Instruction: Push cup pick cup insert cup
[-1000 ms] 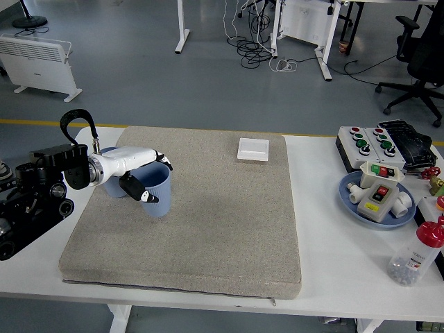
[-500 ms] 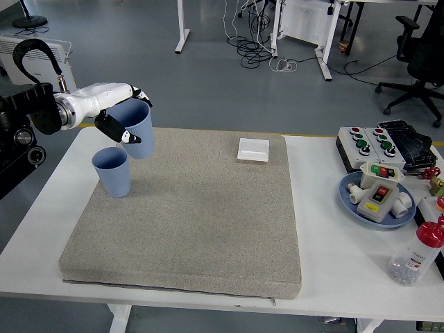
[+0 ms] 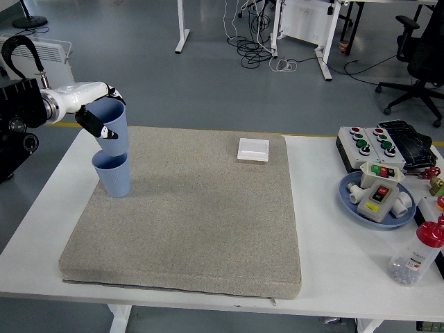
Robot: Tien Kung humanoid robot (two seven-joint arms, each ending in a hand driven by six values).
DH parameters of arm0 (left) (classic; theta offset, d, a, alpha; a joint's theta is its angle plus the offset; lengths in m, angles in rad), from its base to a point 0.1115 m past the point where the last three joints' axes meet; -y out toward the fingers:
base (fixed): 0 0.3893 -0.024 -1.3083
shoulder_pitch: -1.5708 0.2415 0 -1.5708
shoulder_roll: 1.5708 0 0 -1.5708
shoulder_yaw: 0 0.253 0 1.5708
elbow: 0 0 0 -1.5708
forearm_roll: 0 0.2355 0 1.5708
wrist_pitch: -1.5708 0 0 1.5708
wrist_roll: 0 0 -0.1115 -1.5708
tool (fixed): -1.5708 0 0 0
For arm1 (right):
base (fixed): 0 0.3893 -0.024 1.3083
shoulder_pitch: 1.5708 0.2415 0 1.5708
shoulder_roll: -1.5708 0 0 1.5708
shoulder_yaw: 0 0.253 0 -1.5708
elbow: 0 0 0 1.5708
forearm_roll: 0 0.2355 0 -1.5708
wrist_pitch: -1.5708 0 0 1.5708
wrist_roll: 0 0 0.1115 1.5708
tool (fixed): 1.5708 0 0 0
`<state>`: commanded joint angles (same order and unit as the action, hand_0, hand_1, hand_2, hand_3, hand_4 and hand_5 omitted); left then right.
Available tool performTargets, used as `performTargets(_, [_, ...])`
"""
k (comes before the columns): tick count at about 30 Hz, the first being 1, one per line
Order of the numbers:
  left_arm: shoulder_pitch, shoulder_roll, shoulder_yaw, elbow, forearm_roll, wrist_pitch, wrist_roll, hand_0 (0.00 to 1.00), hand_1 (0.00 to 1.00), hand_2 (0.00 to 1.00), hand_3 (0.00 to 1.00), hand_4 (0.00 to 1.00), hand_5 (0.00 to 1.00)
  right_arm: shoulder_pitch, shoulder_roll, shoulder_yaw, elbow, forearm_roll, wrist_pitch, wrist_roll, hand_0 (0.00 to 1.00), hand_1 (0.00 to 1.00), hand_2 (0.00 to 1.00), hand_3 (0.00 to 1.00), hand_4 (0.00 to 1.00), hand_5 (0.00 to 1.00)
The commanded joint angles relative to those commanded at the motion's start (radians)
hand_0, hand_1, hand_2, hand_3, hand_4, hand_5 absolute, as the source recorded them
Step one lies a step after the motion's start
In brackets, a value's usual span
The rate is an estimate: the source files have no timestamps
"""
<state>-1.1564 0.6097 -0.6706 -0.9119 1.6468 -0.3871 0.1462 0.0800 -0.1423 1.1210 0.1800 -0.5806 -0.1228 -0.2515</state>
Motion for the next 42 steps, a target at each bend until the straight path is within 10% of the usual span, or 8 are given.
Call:
performTargets(26, [0.001,-0.04,0.055,0.126,-0.005,0.03,-0.061,0.476,0.51,0.501,0.442,0.463,0.002,-0.002,0.001,-0.004,0.0,-0.003,0.0,0.001,0.725,0.645,0.648,0.577,0.127,0.473])
performTargets(27, [0.001,-0.041,0.055,0.13,-0.005,0.031,-0.063,0.443,0.56,0.599,0.551,0.625,0.017,-0.002,0.001,-0.005,0.0,-0.003,0.0,0.002,0.724,0.645,0.648,0.577,0.126,0.471])
performTargets(32, [0.005,-0.042,0.05,0.148,-0.008,0.04,-0.077,0.443,0.56,0.599,0.551,0.625,0.017,-0.001,0.001,-0.005,0.0,0.0,0.0,0.002,0.724,0.645,0.648,0.577,0.126,0.471])
performTargets(33, [0.005,-0.041,0.048,0.151,-0.009,0.043,-0.081,0.66,0.776,0.909,0.868,0.901,0.332,0.0,0.001,-0.005,0.0,0.0,0.0,0.003,0.724,0.645,0.648,0.577,0.126,0.472])
performTargets(38, [0.006,-0.042,0.041,0.164,-0.026,0.051,-0.089,0.66,0.776,0.909,0.868,0.901,0.332,0.002,0.0,-0.005,0.0,0.0,0.0,0.003,0.724,0.645,0.648,0.577,0.126,0.472])
performTargets(39, [0.007,-0.043,0.04,0.168,-0.029,0.052,-0.089,0.845,0.885,0.998,0.942,0.954,0.418,0.003,0.0,-0.005,0.0,0.0,0.0,0.003,0.724,0.645,0.648,0.578,0.126,0.472])
performTargets(42, [0.008,-0.043,0.036,0.175,-0.034,0.054,-0.089,0.845,0.885,0.998,0.942,0.954,0.418,0.003,0.0,-0.005,0.0,-0.001,0.0,0.003,0.724,0.645,0.648,0.578,0.126,0.472])
